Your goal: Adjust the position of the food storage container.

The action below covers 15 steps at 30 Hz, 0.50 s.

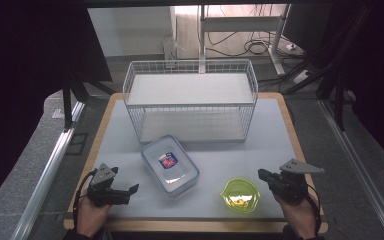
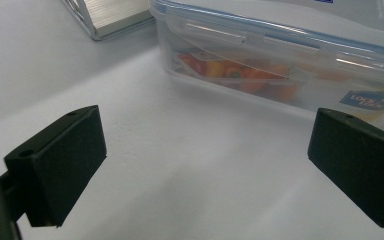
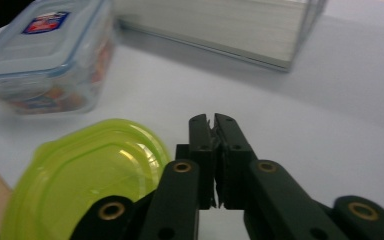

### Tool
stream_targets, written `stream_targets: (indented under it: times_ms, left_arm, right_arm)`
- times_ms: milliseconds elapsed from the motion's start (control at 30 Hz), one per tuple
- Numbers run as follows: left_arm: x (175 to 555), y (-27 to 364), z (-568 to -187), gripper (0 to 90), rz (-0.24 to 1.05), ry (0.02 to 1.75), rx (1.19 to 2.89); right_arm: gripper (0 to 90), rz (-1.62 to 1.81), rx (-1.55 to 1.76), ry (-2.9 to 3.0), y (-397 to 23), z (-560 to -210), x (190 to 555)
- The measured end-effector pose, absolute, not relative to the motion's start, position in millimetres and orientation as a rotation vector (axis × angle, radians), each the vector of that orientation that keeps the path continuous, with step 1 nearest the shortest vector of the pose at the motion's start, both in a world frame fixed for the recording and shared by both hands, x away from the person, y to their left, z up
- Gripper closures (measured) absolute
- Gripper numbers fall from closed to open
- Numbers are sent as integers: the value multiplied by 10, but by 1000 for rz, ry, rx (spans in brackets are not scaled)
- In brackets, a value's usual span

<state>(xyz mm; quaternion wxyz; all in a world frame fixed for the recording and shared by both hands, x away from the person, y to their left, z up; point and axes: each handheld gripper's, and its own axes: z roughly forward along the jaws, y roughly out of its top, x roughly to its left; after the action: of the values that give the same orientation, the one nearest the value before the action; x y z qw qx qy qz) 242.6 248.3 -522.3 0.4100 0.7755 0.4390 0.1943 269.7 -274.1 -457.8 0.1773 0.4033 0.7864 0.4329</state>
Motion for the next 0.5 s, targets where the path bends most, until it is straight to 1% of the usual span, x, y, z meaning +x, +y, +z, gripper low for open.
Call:
stream_targets:
  times_ms: [300,500]
  left_arm:
    - [2430,2469,-5233,29,500,1104,1970]
    - [2434,2462,-5243,29,499,1107,1980]
  right_arm:
    - [900,1253,1025,2343,-2451,-4510,2549]
    - [900,1265,976,2445,-2236,-4570,2469]
